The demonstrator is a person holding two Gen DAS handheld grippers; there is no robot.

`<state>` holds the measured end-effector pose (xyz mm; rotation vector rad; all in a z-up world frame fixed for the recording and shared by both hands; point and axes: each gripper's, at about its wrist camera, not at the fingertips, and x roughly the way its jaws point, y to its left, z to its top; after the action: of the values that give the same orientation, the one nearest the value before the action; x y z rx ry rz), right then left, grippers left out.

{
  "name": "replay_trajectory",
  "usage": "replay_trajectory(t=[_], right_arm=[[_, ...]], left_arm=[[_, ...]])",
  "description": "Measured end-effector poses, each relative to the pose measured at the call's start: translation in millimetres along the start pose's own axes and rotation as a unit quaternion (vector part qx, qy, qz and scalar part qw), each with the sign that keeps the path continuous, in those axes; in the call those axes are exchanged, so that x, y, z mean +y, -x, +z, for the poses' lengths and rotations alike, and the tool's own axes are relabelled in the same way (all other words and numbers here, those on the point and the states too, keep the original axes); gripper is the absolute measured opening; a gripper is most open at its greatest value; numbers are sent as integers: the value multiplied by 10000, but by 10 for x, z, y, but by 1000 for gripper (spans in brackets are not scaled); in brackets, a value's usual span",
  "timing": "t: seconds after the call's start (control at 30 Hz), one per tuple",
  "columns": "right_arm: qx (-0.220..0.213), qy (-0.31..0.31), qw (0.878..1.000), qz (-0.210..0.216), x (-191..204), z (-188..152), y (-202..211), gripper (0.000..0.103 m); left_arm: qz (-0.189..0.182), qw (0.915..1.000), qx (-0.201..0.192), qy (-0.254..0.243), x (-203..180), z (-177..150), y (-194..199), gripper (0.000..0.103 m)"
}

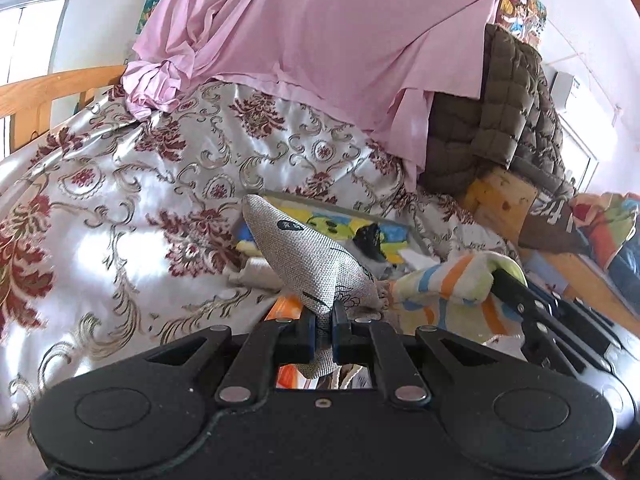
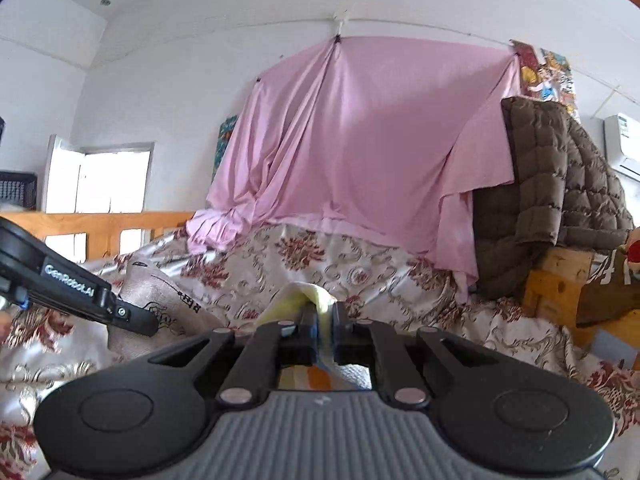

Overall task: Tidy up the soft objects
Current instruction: 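Carry the pouch with left tool while right tool carries the sock over the tray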

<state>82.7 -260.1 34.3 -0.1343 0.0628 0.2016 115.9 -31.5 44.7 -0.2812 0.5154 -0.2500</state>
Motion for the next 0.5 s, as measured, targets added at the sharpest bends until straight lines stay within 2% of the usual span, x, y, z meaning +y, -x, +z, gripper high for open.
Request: replay_trajectory(t=[0.23,0.33,0.5], right_arm=[[-108,-369,9993,-25,-361,197,-352,8],[-21,-339,9994,-17,-545,279,-711,8],[177,-531,9984,-120,-814,320,-1358,8]], left_arm=[[-164,9995,-228,113,-3,407,-324,7],[-215,9994,-230,107,7,606,-589,7],[-242,9991,-281,-181,27,899,-1157,8]])
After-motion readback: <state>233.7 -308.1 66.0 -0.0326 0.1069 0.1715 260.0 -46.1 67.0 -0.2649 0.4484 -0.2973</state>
